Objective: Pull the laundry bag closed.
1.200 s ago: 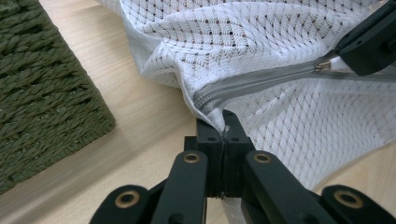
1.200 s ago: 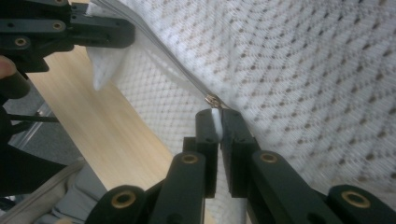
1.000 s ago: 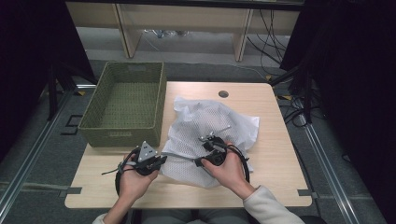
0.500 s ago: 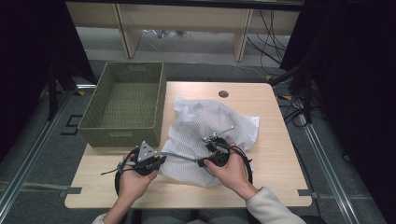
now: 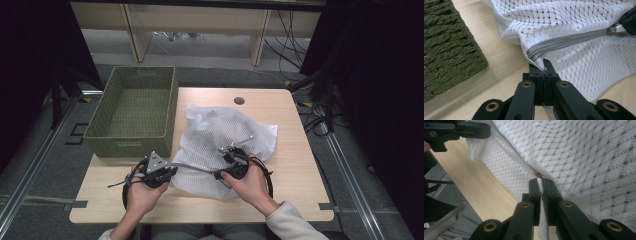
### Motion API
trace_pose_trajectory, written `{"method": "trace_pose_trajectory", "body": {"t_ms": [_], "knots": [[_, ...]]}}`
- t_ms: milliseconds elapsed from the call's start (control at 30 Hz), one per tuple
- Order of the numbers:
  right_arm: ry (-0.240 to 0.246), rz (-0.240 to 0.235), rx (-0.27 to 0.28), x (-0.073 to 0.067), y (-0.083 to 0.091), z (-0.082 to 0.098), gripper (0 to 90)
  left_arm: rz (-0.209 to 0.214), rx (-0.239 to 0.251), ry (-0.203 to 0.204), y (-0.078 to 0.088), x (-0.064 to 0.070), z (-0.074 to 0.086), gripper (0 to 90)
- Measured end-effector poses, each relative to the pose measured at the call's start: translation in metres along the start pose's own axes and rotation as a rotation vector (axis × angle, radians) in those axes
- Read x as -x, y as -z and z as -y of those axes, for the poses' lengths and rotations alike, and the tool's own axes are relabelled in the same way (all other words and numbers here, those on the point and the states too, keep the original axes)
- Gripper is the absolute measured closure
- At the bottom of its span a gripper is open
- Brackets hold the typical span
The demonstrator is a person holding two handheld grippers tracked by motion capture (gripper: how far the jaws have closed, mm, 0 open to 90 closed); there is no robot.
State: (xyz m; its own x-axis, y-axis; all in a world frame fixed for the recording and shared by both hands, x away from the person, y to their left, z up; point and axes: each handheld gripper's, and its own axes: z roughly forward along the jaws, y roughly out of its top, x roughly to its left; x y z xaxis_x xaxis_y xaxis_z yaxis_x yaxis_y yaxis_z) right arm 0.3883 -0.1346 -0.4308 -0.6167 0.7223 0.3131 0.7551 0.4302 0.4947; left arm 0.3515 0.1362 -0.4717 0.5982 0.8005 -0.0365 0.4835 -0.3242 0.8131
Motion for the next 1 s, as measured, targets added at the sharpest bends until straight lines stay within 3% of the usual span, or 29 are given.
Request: {"method": "trace_pose_trajectory", "body": {"t_ms": [267, 700, 733, 800, 833, 1000], "knots": [[0.001, -0.005, -0.010, 0.004, 0.002, 0.003, 87.1, -0.012, -0.005, -0.014, 0.001, -0.001, 0.000, 88.7], [-0.024, -0.007, -0.002, 0.008, 0.008, 0.008, 87.1, -0.004, 0.004, 0.003, 0.000, 0.000, 0.000, 88.7], [-0.007, 0.014, 0.007, 0.009, 0.008, 0.008, 87.1, -0.007, 0.002, -0.006, 0.000, -0.001, 0.000, 88.7], [-0.033, 0.018, -0.004, 0.008, 0.010, 0.009, 87.1, -0.012, -0.006, -0.012, 0.001, -0.002, 0.000, 88.7], [-0.010, 0.017, 0.000, 0.010, 0.010, 0.009, 87.1, -0.013, -0.003, -0.006, 0.001, -0.002, 0.000, 88.7], [-0.017, 0.015, 0.005, 0.014, 0.013, 0.011, 87.1, -0.006, 0.004, 0.008, 0.000, -0.001, 0.000, 88.7]]}}
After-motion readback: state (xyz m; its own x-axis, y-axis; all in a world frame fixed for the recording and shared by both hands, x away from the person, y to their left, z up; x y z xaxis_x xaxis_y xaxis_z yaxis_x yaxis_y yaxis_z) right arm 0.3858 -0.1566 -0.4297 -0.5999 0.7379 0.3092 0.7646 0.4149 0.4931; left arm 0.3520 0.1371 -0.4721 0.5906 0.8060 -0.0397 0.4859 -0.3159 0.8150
